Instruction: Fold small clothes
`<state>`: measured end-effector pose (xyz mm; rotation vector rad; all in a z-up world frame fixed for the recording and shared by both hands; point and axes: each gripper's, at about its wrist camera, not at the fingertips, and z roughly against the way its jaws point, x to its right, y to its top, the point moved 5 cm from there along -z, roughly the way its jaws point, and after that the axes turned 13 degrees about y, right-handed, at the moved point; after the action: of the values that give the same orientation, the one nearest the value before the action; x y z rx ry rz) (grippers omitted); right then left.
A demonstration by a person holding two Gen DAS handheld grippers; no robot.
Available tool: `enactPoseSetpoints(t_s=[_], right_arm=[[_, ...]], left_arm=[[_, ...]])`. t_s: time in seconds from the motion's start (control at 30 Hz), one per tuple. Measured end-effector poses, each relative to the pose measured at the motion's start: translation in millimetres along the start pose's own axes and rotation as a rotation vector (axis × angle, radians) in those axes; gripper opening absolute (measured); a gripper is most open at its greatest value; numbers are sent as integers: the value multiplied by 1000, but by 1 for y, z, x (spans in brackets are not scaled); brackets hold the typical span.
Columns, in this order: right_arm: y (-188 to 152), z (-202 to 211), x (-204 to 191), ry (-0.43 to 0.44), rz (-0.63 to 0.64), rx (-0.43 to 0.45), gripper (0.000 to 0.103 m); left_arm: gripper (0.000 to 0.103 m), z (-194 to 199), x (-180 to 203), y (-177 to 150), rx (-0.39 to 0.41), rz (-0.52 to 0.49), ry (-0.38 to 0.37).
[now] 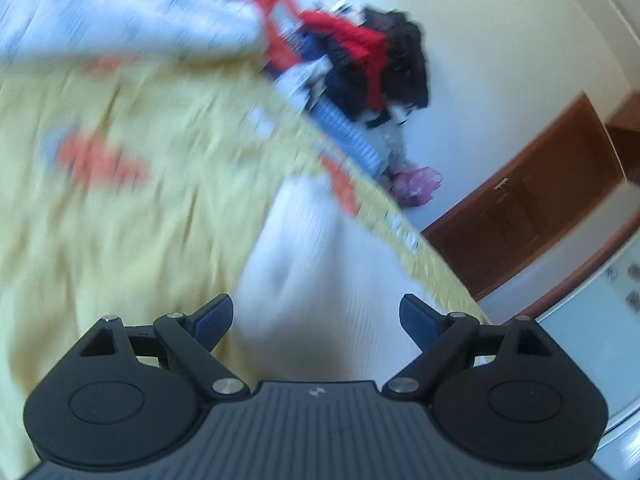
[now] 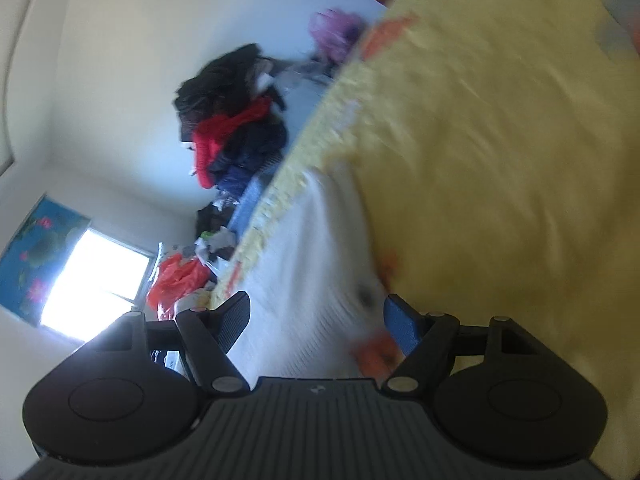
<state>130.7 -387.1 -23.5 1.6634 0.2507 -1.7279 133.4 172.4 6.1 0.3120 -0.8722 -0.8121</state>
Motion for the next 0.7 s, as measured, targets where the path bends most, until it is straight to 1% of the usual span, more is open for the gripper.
enactPoseSetpoints(t_s=[0.03, 0.07, 0.1, 0.13, 0.17, 0.23, 0.33, 0.37, 0.4, 0.43, 0.47, 0.53, 0.6, 0.7], right_arm=[[-7, -3, 5, -11, -16, -15, 73], [-11, -6, 5, -22, 3, -13, 75], [-17, -8, 3, -32, 30, -10, 73], [-18, -16, -1, -42, 45, -16, 74], [-20, -25, -3, -50, 49, -19, 74], [-25, -44, -8, -64, 58, -31, 75], [-28, -62, -13, -103, 111, -16, 76], [-28, -68, -13, -110, 114, -1, 74], [-27, -73, -13, -119, 111, 14, 71], [-26, -77, -11, -130, 101, 17, 58], [-25, -80, -8, -145, 86, 15, 33], [-23, -83, -2, -155, 69, 19, 30], [-25, -84, -7, -163, 88, 21, 28], [-25, -80, -21, -145, 121, 34, 26]], left_arm=[[91, -5, -3, -9, -34, 16, 2], [91, -12, -3, -16, -68, 27, 9], [91, -15, 0, -18, -64, 26, 10], [91, -16, 5, -18, -37, 5, 9], [91, -21, 10, -16, -31, -11, 19], [91, -33, 16, -12, -43, 18, 30], [89, -45, 20, -4, -8, 58, 42], [79, -47, 22, -3, -2, 61, 58], [71, -49, 24, -2, 5, 54, 87], [51, -51, 26, -5, 6, 33, 124], [42, -56, 27, -4, 5, 16, 151], [37, -60, 25, -3, -11, 17, 139], [33, -59, 26, 1, -31, 5, 132], [28, -45, 33, 7, -18, -38, 96]])
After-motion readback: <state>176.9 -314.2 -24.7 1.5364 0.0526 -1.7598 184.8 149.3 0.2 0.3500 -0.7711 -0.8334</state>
